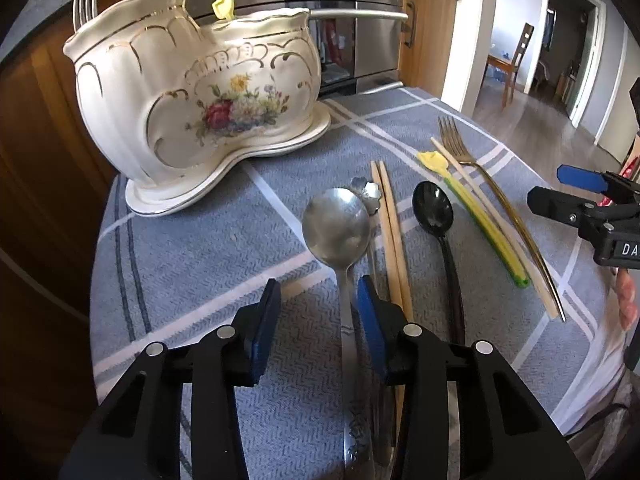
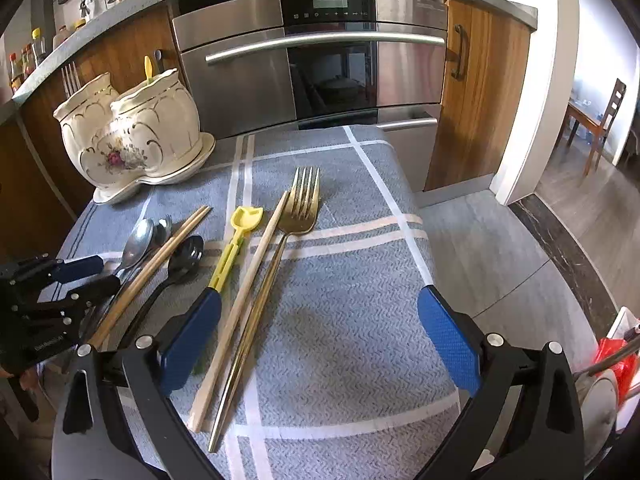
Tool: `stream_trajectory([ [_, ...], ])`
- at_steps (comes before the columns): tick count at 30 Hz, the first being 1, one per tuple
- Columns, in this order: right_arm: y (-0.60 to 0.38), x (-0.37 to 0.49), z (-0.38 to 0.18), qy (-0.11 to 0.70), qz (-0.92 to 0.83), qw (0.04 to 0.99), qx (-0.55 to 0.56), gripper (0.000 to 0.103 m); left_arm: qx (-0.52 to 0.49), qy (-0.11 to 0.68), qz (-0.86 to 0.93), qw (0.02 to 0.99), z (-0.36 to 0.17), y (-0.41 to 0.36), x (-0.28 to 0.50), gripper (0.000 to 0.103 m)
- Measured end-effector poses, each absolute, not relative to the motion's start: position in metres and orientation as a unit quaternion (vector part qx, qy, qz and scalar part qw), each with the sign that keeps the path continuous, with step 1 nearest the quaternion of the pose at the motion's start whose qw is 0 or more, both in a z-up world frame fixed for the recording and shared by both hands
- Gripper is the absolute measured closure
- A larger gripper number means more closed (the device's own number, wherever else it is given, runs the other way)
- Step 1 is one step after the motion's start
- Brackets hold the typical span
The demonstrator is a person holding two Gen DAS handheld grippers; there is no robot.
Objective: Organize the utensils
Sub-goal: 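Grasp the silver spoon with the left tool while the right tool grasps the gold fork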
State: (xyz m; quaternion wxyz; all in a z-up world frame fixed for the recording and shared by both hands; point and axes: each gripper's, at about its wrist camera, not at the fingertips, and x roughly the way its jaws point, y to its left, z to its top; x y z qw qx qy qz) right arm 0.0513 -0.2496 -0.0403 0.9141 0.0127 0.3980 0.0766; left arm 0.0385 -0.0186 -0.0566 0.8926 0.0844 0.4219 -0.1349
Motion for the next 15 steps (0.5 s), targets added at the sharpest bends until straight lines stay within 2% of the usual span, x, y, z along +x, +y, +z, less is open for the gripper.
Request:
stream_trajectory([
  [2, -0.246, 0.053, -0.041, 0.398, 0.075, 0.914, 0.003, 0.023, 0.084, 0.421, -0.132, 0.894, -0.057, -0.018, 0.039, 0.065],
  [6, -0.242, 0.057, -0.043, 0.402, 0.078, 0.912, -0.004, 0.039, 0.087, 0.42, -0.131, 0.894, -0.057, -0.015, 0.04, 0.071],
  [10, -0.238, 0.064, -0.047, 0.413, 0.082, 0.907, 0.0, 0.046, 0.086, 0.42, -0.13, 0.894, -0.056, -0.015, 0.041, 0.076],
  [12, -0.237, 0.071, -0.05, 0.422, 0.084, 0.903, 0.005, 0.054, 0.088, 0.42, -0.129, 0.894, -0.056, -0.018, 0.043, 0.079],
  [14, -0.236, 0.078, -0.051, 0.429, 0.084, 0.9, 0.013, 0.056, 0.093, 0.421, -0.129, 0.893, -0.055, -0.022, 0.044, 0.081],
  [15, -0.236, 0.082, -0.052, 0.434, 0.084, 0.897, 0.017, 0.058, 0.096, 0.422, -0.133, 0.892, -0.055, -0.024, 0.044, 0.087],
])
